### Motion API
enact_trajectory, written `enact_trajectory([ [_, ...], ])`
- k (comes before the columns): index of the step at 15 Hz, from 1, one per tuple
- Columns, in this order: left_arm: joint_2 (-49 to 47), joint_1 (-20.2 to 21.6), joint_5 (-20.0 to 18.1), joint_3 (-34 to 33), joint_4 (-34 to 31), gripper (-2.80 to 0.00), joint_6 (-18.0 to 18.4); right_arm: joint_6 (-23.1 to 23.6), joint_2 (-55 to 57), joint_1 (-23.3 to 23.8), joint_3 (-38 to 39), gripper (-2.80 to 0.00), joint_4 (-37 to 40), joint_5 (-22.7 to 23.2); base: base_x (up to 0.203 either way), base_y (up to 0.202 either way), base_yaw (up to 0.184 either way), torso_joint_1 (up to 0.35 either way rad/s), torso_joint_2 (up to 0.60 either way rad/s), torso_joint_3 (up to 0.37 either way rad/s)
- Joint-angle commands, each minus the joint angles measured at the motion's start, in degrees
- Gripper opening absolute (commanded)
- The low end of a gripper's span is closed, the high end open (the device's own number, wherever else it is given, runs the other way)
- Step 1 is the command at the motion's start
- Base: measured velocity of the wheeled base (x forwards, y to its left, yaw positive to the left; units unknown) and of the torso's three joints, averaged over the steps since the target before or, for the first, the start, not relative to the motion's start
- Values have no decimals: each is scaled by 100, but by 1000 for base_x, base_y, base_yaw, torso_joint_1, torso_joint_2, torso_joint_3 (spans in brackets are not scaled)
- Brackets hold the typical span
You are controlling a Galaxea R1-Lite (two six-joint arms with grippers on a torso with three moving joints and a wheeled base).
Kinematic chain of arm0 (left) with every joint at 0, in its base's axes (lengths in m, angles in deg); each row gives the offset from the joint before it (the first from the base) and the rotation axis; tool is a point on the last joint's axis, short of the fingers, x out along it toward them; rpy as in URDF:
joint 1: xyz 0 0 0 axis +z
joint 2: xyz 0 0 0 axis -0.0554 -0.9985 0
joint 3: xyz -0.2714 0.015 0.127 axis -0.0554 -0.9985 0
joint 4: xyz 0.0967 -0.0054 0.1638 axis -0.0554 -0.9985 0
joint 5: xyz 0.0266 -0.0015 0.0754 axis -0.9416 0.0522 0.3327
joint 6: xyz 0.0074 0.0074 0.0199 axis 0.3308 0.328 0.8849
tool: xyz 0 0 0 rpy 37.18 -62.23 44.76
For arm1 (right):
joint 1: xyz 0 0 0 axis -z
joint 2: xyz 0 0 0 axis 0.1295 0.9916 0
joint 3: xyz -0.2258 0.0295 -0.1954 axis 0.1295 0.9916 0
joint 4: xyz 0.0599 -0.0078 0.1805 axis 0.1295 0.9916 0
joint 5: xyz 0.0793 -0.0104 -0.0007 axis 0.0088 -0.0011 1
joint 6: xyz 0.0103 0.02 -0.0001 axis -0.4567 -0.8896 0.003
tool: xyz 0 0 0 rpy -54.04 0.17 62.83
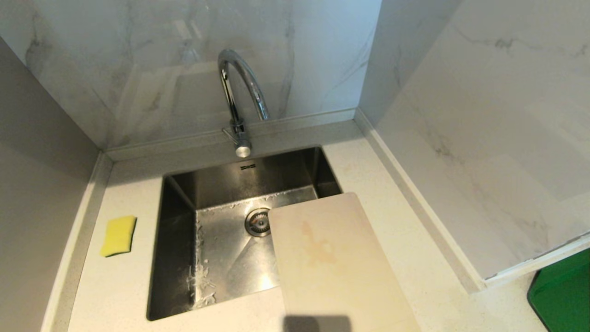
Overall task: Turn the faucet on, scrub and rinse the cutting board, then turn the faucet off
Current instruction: Turn on the tap
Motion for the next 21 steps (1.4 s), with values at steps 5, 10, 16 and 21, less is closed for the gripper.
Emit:
enact_trajectory([
  [5, 4, 2, 2, -9, 1, -280, -1, -4, -9, 2, 0, -280, -4, 0, 0, 0, 0, 0, 0, 0],
  [10, 4, 2, 2, 19, -66, -280, -10, 12, -9, 2, 0, -280, -4, 3, 0, 0, 0, 0, 0, 0],
  [16, 4, 2, -33, 70, -182, -280, 68, 12, -9, 2, 6, -280, -4, 9, 0, 0, 0, 0, 0, 0],
  [21, 4, -2, -7, 70, -174, -280, 30, 12, -9, 2, 0, -280, -4, 9, 0, 0, 0, 0, 0, 0],
])
